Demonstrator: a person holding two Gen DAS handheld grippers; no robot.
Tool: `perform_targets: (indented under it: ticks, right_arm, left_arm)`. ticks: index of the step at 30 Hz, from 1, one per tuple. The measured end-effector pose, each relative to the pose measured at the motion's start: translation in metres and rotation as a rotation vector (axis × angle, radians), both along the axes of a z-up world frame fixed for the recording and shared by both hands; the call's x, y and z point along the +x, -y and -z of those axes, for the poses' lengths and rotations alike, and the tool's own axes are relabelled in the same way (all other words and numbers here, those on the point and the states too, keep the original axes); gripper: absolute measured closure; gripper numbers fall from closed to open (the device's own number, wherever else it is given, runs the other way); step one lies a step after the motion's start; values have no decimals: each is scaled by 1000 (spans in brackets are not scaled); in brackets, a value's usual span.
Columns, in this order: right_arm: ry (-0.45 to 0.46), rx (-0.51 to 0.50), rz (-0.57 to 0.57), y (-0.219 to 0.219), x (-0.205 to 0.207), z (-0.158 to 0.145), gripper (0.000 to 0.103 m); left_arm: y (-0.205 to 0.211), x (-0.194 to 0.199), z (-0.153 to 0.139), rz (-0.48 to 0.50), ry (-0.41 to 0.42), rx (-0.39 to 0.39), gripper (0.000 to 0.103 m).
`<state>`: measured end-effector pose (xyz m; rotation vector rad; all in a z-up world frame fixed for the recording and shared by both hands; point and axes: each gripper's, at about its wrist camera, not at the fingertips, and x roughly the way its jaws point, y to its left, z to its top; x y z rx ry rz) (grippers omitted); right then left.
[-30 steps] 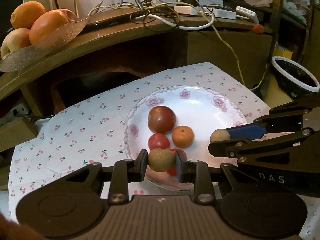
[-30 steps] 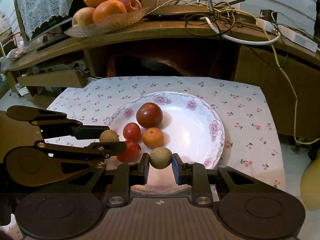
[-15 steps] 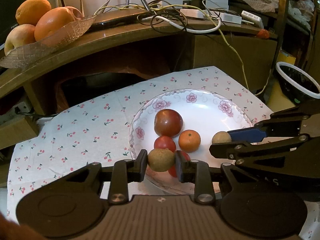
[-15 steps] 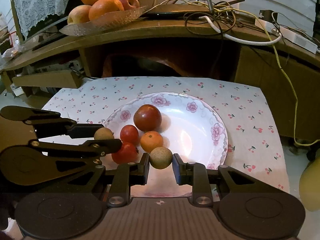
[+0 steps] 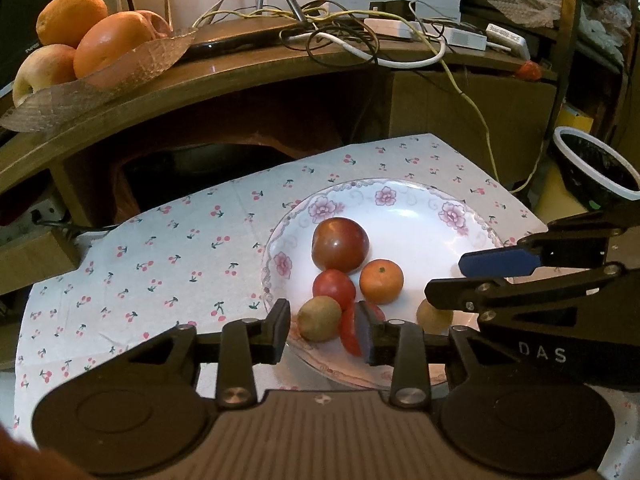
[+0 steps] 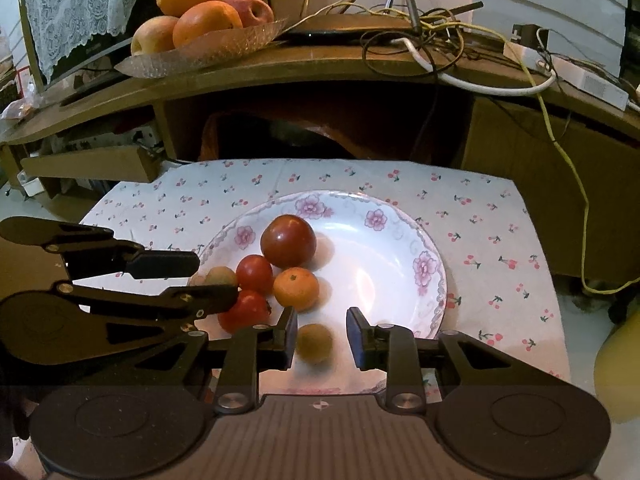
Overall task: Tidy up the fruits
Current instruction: 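Open both grippers to drop the kiwi and pale fruit into the plate, then move both grippers to the two oranges and grasp one with each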
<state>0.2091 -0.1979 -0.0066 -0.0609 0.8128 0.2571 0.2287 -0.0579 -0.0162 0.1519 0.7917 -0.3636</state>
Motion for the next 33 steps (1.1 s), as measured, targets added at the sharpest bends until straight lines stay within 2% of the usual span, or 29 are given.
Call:
perform_targets:
  ticks: [16, 27, 33]
  right_arm:
    - [20, 16, -27, 3, -16, -11, 68]
    - [-28, 60, -132, -8, -44, -13, 68]
    - [-73, 55, -239, -25, -51, -2, 66]
  left_arm:
    - [-11, -23, -14, 37, 13, -2, 61]
    - [-36, -44, -13, 83, -47, 1, 61]
    - [-51, -49, -8, 90, -73, 4, 60]
